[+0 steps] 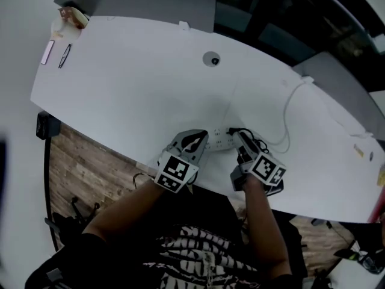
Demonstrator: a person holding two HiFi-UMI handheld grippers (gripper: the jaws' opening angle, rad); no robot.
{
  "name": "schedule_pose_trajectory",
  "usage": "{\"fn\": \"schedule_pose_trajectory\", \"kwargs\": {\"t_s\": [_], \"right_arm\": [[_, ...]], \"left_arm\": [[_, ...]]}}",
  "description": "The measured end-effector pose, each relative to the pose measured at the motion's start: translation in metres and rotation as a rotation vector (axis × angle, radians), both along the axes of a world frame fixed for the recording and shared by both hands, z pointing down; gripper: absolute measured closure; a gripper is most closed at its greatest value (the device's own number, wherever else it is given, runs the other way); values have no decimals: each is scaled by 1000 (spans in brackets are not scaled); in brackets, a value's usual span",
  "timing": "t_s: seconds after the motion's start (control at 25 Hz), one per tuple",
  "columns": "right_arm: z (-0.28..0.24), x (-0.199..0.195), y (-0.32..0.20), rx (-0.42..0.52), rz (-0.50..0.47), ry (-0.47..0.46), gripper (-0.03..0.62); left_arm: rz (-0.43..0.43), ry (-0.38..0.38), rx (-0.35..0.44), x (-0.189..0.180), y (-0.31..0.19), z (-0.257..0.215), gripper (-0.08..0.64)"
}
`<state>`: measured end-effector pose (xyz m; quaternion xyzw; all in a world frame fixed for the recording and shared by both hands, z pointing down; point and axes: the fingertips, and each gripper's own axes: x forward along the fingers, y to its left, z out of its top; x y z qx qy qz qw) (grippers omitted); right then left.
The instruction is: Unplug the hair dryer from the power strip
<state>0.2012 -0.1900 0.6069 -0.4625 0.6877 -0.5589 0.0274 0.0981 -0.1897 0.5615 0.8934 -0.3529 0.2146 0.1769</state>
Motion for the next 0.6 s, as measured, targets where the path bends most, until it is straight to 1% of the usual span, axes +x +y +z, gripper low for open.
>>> {"fn": "schedule_pose_trajectory", "kwargs": {"t_s": [0.16,0.2,0.24,0.28,0.36,0.4,0.48,0.52,0.6], "right_arm": [[5,0,-13,-55,107,-103,426],[6,2,-15,-77,130,-112,426],[7,5,-17,-84,133,-97,426],[8,7,-18,-81,118,-63,426],[8,7,-15,-103,71,15,426],[6,4,-11,-112,33,42,426],[-11,-2,-1,-91,-86,91,426],[-22,-2,2,-60,-158,143,426],[-40,8,2,9,-295,312,426]], "left_arm": [[72,-8,-42,8,0,20,532],[88,-7,-57,9,0,25,532],[101,-4,-70,9,0,28,532],[110,-3,-79,8,0,31,532],[122,-7,-88,5,0,37,532],[127,-8,-93,4,1,41,532],[138,-9,-106,5,4,48,532],[143,-8,-108,6,4,50,532],[147,-5,-108,7,4,51,532]]}}
